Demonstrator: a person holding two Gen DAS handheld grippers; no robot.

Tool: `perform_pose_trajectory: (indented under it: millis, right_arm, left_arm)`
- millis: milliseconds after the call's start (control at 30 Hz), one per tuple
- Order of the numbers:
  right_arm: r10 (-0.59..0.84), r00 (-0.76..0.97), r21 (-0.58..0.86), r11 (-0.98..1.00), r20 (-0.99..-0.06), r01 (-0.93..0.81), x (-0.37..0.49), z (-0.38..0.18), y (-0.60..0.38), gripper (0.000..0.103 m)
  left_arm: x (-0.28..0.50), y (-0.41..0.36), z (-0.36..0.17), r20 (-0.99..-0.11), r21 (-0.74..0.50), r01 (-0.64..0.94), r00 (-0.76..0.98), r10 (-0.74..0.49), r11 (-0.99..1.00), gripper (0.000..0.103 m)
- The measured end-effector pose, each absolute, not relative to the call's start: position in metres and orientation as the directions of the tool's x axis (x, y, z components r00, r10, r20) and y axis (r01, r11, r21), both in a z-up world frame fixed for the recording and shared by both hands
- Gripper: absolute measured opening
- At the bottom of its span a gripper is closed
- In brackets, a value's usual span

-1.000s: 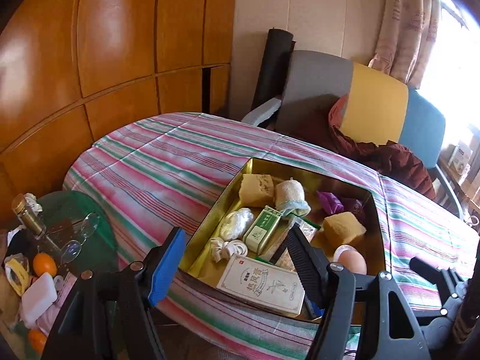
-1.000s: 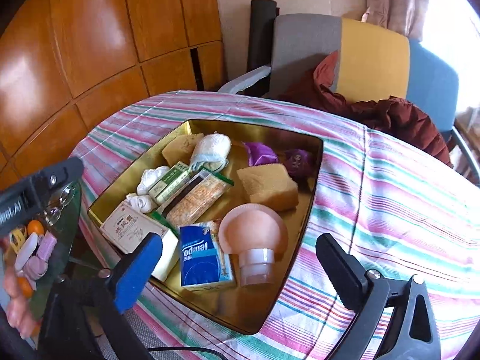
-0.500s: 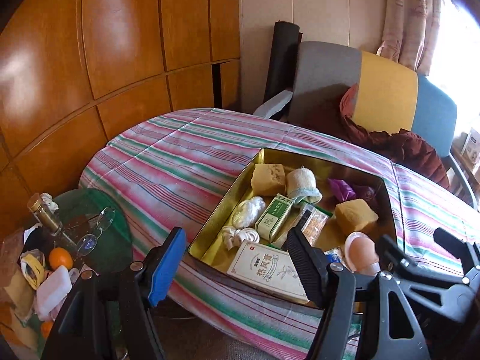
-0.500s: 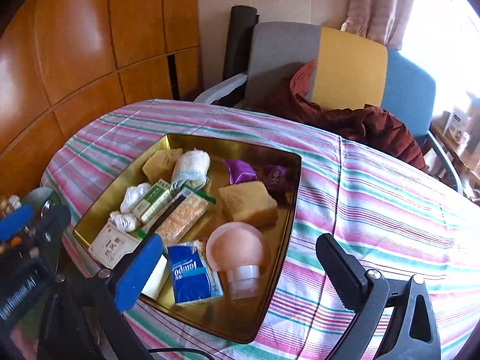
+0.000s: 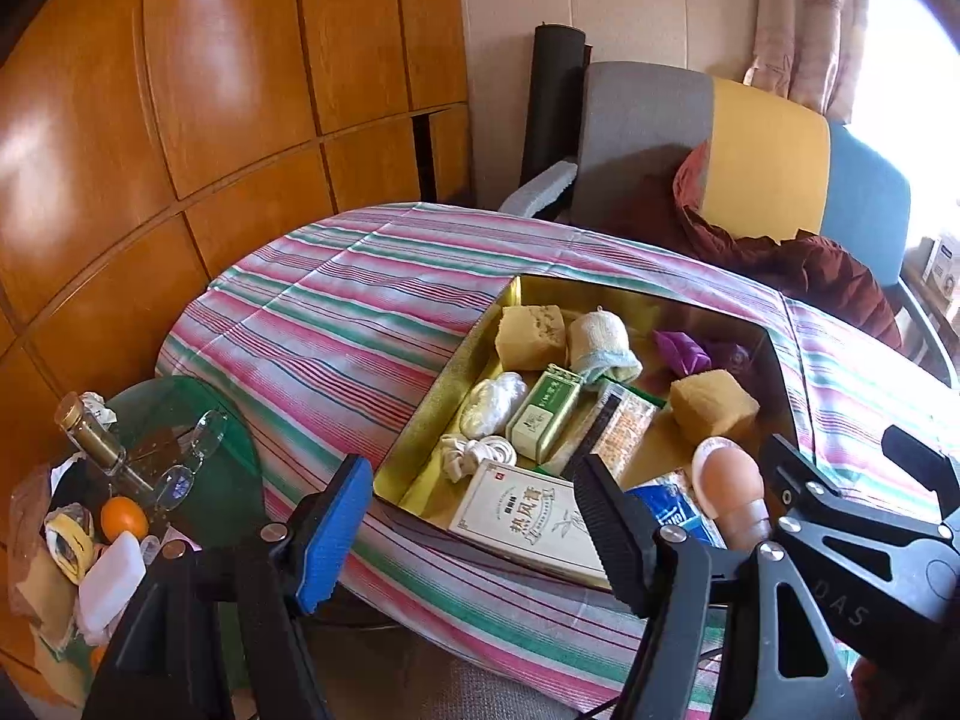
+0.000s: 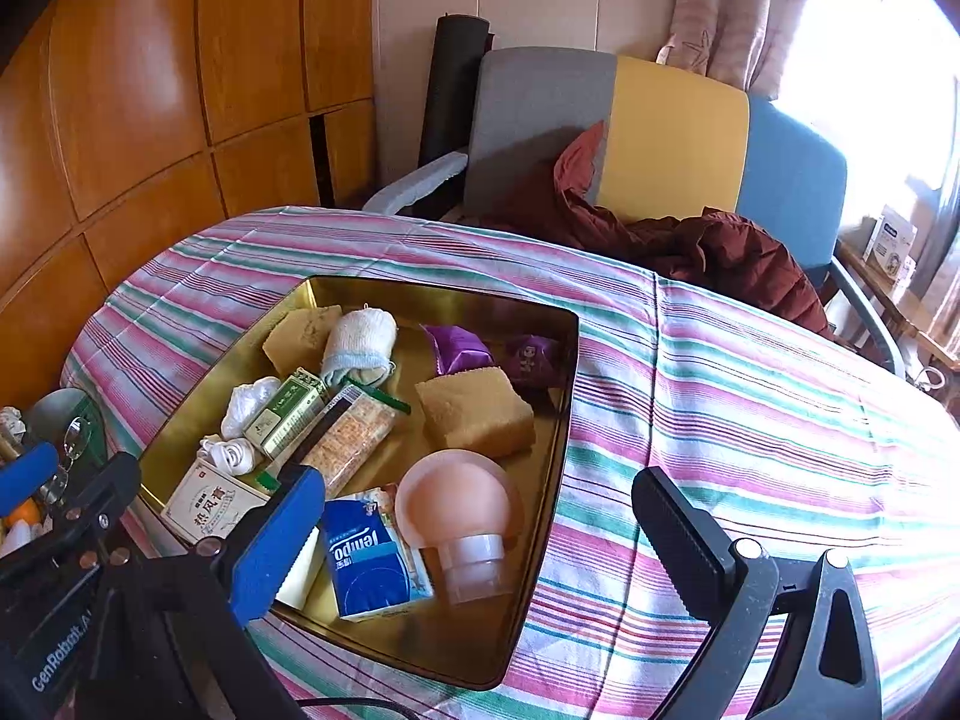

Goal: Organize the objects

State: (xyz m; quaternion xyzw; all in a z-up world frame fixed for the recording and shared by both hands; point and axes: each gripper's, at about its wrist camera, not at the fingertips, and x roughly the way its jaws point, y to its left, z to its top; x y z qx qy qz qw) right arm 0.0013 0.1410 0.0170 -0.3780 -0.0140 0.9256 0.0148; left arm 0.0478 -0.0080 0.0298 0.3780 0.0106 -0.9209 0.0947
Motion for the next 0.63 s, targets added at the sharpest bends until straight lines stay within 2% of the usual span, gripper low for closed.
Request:
perform_pose_trajectory:
  millis: [267, 467, 633]
  right_arm:
    - [0.048, -0.699, -0.036, -0.999, -0.714, -0.032, -0.0007, 0.0118, 0.1419, 0.103]
    - [0.052, -0.696, -0.038, -0.999, -0.716, -0.036, -0.0008, 0.0097, 0.1430, 0.103]
    - [0.049, -0.687, -0.029, -0.999, -0.725, -0.041, -0.0018, 0.0072, 0.1457, 0.103]
  left_arm:
    - [0.0467, -0.0079, 0.0279, -0.707, 0.034, 0.178, -0.691, -0.150, -0.983, 0.071]
    - [0.0463, -0.0119, 0.0247, -0.710, 0.023, 0.199, -0.687, -0.157, -0.980, 0.065]
    - [0.0459, -0.0109, 0.0220, -0.706, 0.032, 0.200, -0.689, -0.164, -0.979, 0.065]
